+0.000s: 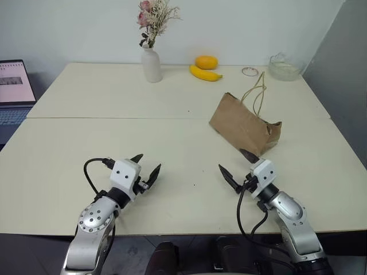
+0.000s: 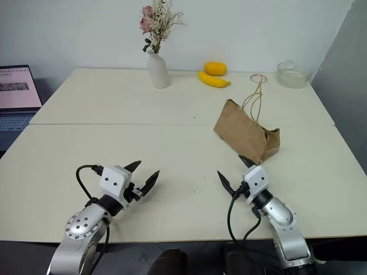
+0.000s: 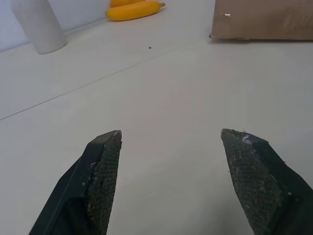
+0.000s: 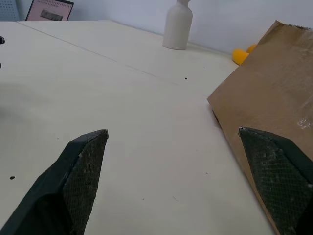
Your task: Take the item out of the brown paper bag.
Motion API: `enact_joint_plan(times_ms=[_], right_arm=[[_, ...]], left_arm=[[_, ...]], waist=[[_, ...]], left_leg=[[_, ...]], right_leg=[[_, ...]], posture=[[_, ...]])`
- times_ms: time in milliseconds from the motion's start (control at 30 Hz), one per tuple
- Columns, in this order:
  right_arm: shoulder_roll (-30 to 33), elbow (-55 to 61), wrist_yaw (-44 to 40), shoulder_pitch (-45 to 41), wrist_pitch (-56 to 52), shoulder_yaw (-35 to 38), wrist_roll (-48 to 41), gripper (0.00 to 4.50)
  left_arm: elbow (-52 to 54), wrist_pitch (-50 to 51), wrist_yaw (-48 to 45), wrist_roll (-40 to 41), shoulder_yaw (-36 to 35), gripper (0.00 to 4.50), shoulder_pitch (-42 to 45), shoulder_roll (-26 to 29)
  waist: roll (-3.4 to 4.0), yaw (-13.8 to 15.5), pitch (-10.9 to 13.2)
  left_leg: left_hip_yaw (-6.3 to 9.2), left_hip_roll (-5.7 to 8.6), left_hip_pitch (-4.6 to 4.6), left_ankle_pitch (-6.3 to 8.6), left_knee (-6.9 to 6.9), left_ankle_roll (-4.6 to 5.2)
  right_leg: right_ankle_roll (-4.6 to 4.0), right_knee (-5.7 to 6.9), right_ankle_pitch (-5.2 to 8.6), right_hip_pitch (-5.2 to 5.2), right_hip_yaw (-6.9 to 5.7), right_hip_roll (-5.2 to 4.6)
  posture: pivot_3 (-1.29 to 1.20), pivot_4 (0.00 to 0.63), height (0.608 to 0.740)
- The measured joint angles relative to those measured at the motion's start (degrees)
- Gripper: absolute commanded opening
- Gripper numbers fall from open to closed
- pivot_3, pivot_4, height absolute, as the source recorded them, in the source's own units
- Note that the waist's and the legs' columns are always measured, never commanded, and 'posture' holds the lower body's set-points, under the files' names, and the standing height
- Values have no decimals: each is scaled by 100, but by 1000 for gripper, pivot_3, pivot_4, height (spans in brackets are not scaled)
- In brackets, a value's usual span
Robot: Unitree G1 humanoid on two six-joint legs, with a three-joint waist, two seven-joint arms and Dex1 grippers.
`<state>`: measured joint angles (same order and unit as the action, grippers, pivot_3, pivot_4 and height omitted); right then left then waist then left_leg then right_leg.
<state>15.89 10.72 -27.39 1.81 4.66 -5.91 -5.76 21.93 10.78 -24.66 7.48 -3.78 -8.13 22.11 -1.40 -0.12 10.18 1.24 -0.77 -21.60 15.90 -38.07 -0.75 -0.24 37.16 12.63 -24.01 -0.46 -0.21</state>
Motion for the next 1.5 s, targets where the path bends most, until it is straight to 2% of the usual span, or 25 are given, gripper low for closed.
enact_joint_plan(times_ms=[467, 633, 800, 1033, 1233, 1300, 1500], right_arm=[[7, 0, 10, 20, 5, 3, 16, 4500], [-10, 6, 51, 4, -48, 8, 9, 4500], [-2, 220, 132, -50, -205, 30, -5, 4500], [-4, 1510, 444, -430, -1288, 379, -395, 4500], [594, 2461, 628, -971, -2859, 1021, -930, 4500], [872, 2477, 779, -1271, -3524, 1184, -934, 4500], [915, 1764, 1275, -2448, -4910, 1260, -899, 4500]], left_arm=[[50, -21, -239, 9, 196, 3397, -23, 58], [246, 229, -534, 80, 239, 3397, -22, 392], [596, 713, -962, 620, 218, 3397, 321, 685], [539, 1727, -1539, 1887, -40, 3397, 1892, 964], [448, 2251, -2036, 2517, -67, 3397, 2746, 1384], [387, 2254, -2165, 2519, -43, 3397, 2845, 1466], [146, 2153, -2245, 2417, 126, 3397, 3105, 1462]], waist=[[0, 0, 0], [0, -2, 0], [0, -1, 0], [-1, -4, 1], [-2, -16, 2], [-2, -15, 2], [-2, -25, 3]], left_leg=[[0, 0, 0, 0, 0, 0], [1, -1, -1, 0, 0, 0], [1, 1, -2, 0, 0, 0], [6, 4, -12, -1, -2, -1], [4, 5, -14, -1, -1, -1], [5, 6, -13, -1, -2, -2], [1, 8, -13, -2, -1, -1]], right_leg=[[0, 0, 0, 0, 0, 0], [-9, 0, 6, -1, -1, 1], [-23, 1, 13, -1, -2, 1], [3, -4, -1, -4, -6, 6], [3, -5, -1, -6, -3, 6], [3, -2, -1, -6, -5, 6], [1, 1, -1, -8, -2, 13]], posture=[[0, 150, 740], [0, 150, 740], [0, 150, 740], [0, 150, 740], [0, 150, 740], [0, 150, 740], [0, 150, 740]])
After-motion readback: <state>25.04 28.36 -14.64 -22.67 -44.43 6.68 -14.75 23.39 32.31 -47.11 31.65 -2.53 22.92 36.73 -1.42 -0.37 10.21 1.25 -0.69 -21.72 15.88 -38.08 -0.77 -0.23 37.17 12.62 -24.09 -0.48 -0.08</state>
